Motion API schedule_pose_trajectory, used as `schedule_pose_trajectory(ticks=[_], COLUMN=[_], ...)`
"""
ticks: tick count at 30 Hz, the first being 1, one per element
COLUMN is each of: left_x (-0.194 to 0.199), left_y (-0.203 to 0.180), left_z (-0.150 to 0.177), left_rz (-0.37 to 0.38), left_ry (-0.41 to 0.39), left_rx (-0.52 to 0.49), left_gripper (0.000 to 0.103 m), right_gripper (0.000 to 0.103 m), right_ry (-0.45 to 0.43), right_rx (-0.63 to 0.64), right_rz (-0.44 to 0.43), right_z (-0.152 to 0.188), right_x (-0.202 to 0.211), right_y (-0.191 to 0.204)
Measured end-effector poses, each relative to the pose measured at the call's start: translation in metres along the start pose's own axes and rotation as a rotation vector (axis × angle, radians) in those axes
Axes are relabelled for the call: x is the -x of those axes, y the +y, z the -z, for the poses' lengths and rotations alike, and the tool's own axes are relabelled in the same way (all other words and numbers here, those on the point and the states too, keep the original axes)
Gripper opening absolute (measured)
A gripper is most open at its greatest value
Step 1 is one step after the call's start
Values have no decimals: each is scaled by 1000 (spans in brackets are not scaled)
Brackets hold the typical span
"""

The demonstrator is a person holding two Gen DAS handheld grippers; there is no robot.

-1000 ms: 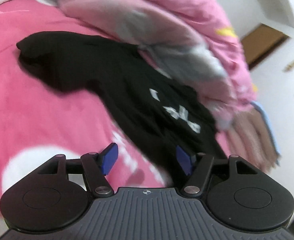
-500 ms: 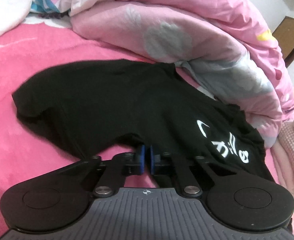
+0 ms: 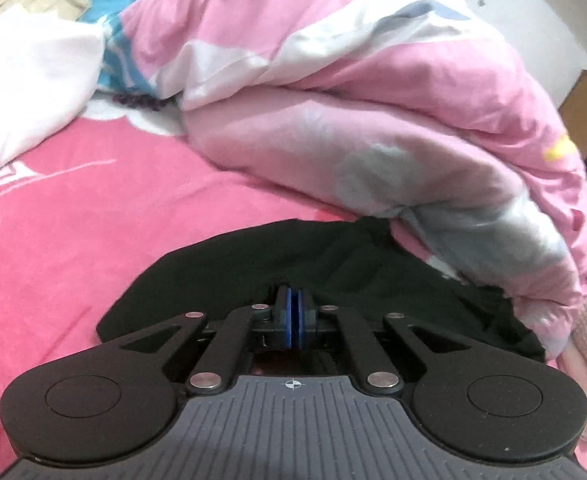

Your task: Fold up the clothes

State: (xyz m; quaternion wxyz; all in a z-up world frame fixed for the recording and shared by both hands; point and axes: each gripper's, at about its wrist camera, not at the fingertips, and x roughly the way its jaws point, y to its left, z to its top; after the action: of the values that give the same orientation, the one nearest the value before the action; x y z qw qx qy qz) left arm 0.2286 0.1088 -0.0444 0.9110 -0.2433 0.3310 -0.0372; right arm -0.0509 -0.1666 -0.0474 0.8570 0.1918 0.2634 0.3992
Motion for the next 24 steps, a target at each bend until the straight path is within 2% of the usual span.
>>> schedule_pose_trajectory(ticks=[3,6,8,10,12,13,14,16,21,24], left_x=[-9,-6,3,15,31,39,47,62,90,100], left_y=[9,16,18,20,21,21,21,20,10,0], left_z=[5,9,10,13,17,20,23,32,66,90], left_rz=[-10,16,32,44,59,66,76,96,179,236], left_ry=[29,50,47,38,27,24,21,23,115,175], left_rx=[11,29,26,16,3,-3,-10,-32,-90,-147], left_gripper=[5,9,18,38,49,57,60,70,70,70], right_gripper=[1,1,3,4,9,17,27,35,39,40], right_ry=[53,116,152,175,188,187,183,171,124,64], right_rx=[-56,-88,-89,-70,-49,-42,-35,-21,-30,-61], right_rz=[-5,5,17,26,31,25,16,-1,8,79], right_z=[5,9,10,9,5,3,2,0,2,2], right_x=[-7,-16,-21,-25,-26,-24,-22,-18,1,28], right_y=[-12,-19,-20,-18,-14,-14,-12,-6,3,-3])
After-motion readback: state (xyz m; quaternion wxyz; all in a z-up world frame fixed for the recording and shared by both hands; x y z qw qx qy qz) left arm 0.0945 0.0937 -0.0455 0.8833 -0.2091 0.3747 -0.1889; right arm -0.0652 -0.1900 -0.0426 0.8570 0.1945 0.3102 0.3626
